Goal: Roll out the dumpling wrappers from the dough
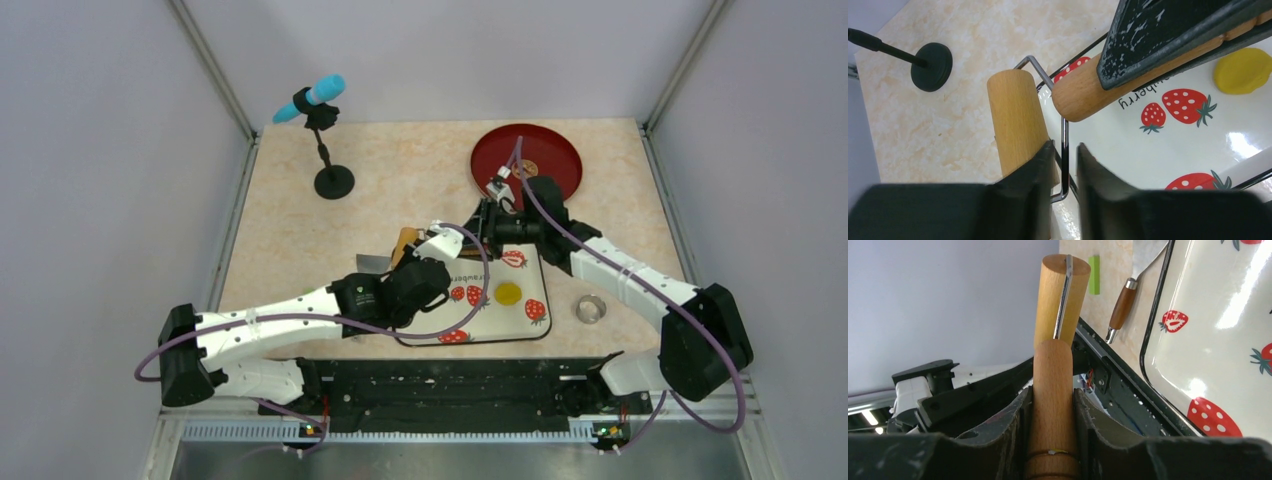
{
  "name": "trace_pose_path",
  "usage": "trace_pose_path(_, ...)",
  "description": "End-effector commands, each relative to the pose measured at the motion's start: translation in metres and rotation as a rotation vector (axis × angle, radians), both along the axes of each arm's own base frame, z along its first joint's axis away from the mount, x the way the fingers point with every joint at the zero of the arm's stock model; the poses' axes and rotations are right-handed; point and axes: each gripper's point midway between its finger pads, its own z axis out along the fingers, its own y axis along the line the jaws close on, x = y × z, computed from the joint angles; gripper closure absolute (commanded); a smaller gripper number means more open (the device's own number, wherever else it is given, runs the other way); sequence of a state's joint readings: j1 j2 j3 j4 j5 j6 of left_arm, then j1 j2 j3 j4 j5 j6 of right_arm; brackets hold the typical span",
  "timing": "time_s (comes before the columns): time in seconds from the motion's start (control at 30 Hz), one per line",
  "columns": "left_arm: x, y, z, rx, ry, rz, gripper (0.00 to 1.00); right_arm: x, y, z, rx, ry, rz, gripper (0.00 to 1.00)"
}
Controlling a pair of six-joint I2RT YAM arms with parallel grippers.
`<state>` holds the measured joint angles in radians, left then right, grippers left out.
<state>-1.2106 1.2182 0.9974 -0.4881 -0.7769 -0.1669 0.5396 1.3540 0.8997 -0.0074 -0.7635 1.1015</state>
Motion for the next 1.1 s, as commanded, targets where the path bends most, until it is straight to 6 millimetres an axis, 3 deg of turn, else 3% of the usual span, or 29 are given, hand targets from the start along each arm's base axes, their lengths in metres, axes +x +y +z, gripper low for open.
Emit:
trace_pose_path(0.0,0.004,-0.014,0.026,-0.15,-0.038,0.034,0.56,0.001,0.009,0.021,0.032,-0.098,0.037,1.0)
trace_pose_path(0.07,0.001,-0.023,0.024,-0.211,-0.011,0.016,0.35,0.002,0.005,0.012,-0.022,-0.119,0.038,1.0)
trace_pose_path(0.13,-0.005,-0.036,0.024,-0.303,0.038,-0.009,0.26,0.003,-0.002,0.004,-0.097,-0.161,0.04,1.0)
trace_pose_path(0.3,-0.023,-0.073,0.02,-0.616,0.27,-0.118,0.22,0.015,-0.04,-0.011,-0.324,-0.282,-0.01,1.0)
trace_pose_path(0.4,-0.027,-0.077,0.008,-0.771,0.444,-0.14,0.21,0.018,-0.072,-0.012,-0.438,-0.329,-0.023,1.0)
trace_pose_path(0.57,-0.02,-0.046,-0.015,-1.036,0.648,-0.114,0.23,0.02,-0.117,0.013,-0.592,-0.43,-0.046,1.0)
trace_pose_path(0.7,-0.009,0.008,-0.053,-1.084,0.707,0.045,0.22,0.019,-0.138,0.026,-0.718,-0.452,-0.035,1.0)
trace_pose_path(0.83,-0.003,0.057,-0.089,-1.112,0.755,0.177,0.23,0.013,-0.141,0.029,-0.734,-0.418,-0.015,1.0)
trace_pose_path(0.9,-0.007,0.067,-0.105,-1.074,0.794,0.207,0.24,0.01,-0.14,0.024,-0.73,-0.378,-0.011,1.0)
trace_pose_path(1.07,-0.006,0.072,-0.127,-0.975,0.825,0.209,0.31,0.01,-0.147,0.006,-0.77,-0.282,-0.028,1.0)
